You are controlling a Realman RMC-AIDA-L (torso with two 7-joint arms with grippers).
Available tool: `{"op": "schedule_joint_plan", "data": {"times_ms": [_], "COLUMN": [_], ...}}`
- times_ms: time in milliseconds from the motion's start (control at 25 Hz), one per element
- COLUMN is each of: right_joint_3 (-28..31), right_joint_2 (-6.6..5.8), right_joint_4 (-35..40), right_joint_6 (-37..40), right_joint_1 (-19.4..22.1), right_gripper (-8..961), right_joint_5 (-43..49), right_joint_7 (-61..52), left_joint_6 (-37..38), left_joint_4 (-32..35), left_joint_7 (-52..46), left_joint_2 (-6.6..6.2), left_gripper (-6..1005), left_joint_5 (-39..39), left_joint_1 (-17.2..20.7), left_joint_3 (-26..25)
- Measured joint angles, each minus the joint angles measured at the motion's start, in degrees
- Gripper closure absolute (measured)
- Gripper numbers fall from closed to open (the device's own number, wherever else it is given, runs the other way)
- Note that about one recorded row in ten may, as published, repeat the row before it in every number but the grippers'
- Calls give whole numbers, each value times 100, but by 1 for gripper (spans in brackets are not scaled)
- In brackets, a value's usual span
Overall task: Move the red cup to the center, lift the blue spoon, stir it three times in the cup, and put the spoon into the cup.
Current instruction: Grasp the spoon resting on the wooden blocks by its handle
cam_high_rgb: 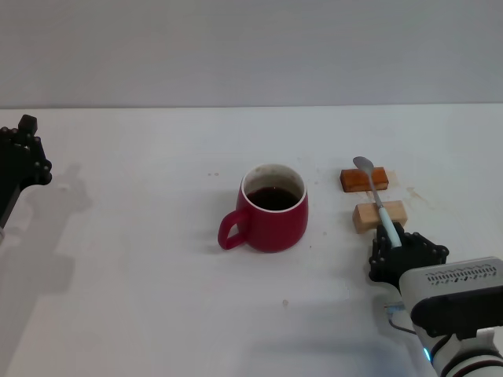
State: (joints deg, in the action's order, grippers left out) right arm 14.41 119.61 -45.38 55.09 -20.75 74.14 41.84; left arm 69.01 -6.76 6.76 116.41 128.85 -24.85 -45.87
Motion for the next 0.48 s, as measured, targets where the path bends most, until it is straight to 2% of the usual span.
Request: {"op": "schedule_joint_plan", "data": {"times_ms": [480], "right_joint_3": [-11], "right_joint_2": [-10], "right_joint_4": [-63], "right_joint_6": [192], "right_joint_1": [58], "right_gripper": [786], "right_joint_5": [57], "right_joint_7": [0], "left_joint_6": [7], "left_joint_4": [-1], "left_joint_7": [0], "left_joint_2": [5], "left_gripper": [998], "left_joint_5": [0], "left_joint_1": [7], "left_joint_3": [0]}}
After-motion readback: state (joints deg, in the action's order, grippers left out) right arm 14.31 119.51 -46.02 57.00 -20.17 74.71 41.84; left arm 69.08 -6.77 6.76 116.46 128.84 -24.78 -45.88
